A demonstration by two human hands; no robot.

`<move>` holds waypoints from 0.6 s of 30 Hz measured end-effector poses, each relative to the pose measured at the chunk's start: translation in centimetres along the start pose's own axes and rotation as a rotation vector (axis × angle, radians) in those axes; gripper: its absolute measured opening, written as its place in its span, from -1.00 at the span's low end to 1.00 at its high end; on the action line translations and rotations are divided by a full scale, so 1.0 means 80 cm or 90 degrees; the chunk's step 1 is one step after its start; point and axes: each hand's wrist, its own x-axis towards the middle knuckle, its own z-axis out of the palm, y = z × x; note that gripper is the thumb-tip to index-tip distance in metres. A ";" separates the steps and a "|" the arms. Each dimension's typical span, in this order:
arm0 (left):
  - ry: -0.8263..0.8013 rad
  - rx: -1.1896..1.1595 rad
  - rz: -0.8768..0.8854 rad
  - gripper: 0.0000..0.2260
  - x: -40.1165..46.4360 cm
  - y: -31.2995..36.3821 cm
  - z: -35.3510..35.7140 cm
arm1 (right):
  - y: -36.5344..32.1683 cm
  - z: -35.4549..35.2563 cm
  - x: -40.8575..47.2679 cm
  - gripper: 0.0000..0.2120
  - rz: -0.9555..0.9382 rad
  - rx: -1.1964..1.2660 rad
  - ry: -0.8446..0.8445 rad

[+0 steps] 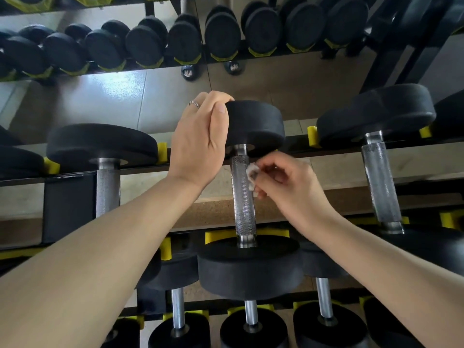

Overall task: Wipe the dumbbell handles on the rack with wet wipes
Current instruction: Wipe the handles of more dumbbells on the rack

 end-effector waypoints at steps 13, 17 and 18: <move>0.018 0.002 0.002 -0.58 0.000 -0.001 0.004 | -0.001 0.004 -0.027 -0.96 0.019 -0.046 -0.069; 0.016 -0.003 0.003 -0.59 0.000 -0.002 0.004 | -0.007 -0.003 -0.015 -0.94 0.020 -0.036 -0.052; 0.012 -0.006 0.003 -0.59 0.000 -0.002 0.004 | -0.011 -0.003 -0.005 -0.90 0.029 -0.001 -0.014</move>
